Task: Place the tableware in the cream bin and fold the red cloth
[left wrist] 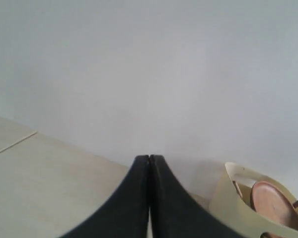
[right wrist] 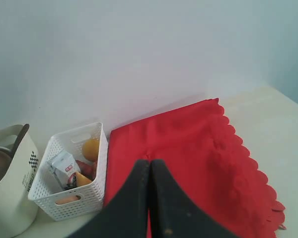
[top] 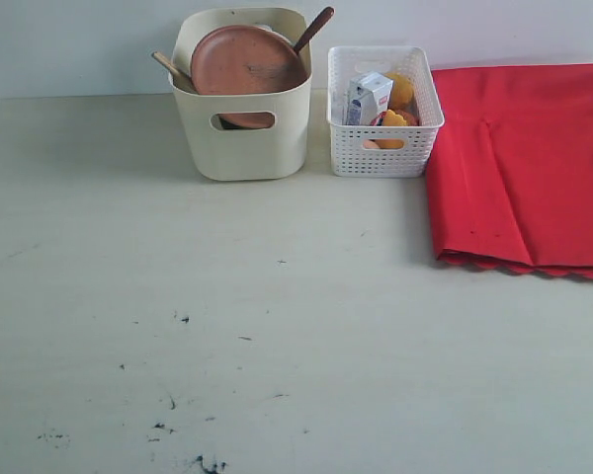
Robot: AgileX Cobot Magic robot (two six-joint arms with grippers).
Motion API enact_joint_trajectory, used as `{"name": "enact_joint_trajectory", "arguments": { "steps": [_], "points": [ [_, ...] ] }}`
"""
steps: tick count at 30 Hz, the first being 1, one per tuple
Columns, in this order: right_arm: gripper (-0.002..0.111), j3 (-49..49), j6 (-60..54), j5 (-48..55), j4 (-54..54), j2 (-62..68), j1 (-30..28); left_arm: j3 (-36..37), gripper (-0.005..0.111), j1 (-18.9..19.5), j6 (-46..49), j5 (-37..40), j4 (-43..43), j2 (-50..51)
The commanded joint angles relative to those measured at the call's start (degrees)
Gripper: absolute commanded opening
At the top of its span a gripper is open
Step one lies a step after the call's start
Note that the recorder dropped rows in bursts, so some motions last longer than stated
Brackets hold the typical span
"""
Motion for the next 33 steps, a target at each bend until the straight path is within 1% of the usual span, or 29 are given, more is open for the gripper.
{"name": "enact_joint_trajectory", "arguments": {
  "steps": [1, 4, 5, 7, 9, 10, 12, 13, 20, 33],
  "points": [
    [0.0, 0.27, -0.02, -0.22, -0.07, -0.36, 0.15, 6.41, 0.0, 0.32, -0.24, -3.67, -0.94, -0.42],
    [0.0, 0.27, -0.02, -0.22, -0.05, -0.48, 0.15, 11.03, 0.0, 0.32, 0.27, -6.75, -1.51, -0.42],
    [0.0, 0.27, -0.02, -0.22, -0.05, -0.48, 0.15, 12.41, 0.0, 0.32, 2.21, -7.54, -2.79, -0.42],
    [0.0, 0.27, -0.02, -0.22, -0.05, -0.48, 0.15, 14.95, 0.0, 0.32, 12.06, -9.19, -10.78, -0.42],
    [0.0, 0.27, -0.02, -0.22, 0.07, -0.47, 0.15, 14.95, 0.0, 0.32, 24.63, -11.62, -22.98, -0.42],
    [0.0, 0.27, -0.02, -0.22, 0.07, -0.47, 0.15, 14.95, 0.0, 0.32, 31.27, -9.54, -27.23, -0.42],
    [0.0, 0.27, -0.02, -0.22, 0.07, -0.47, 0.15, 14.95, 0.0, 0.32, 39.02, -9.36, -31.22, -0.42],
    [0.0, 0.27, -0.02, -0.22, 0.07, -0.47, 0.15, 14.95, 0.0, 0.32, 40.55, -9.36, -31.24, -0.42],
    [0.0, 0.27, -0.02, -0.22, 0.07, -0.47, 0.15, 14.95, 0.0, 0.32, 42.11, -6.22, -30.31, -0.42],
    [0.0, 0.27, -0.02, -0.22, 0.07, -0.47, 0.15, 14.95, 0.0, 0.32, 42.11, -5.97, -30.31, -0.42]
  ]
}}
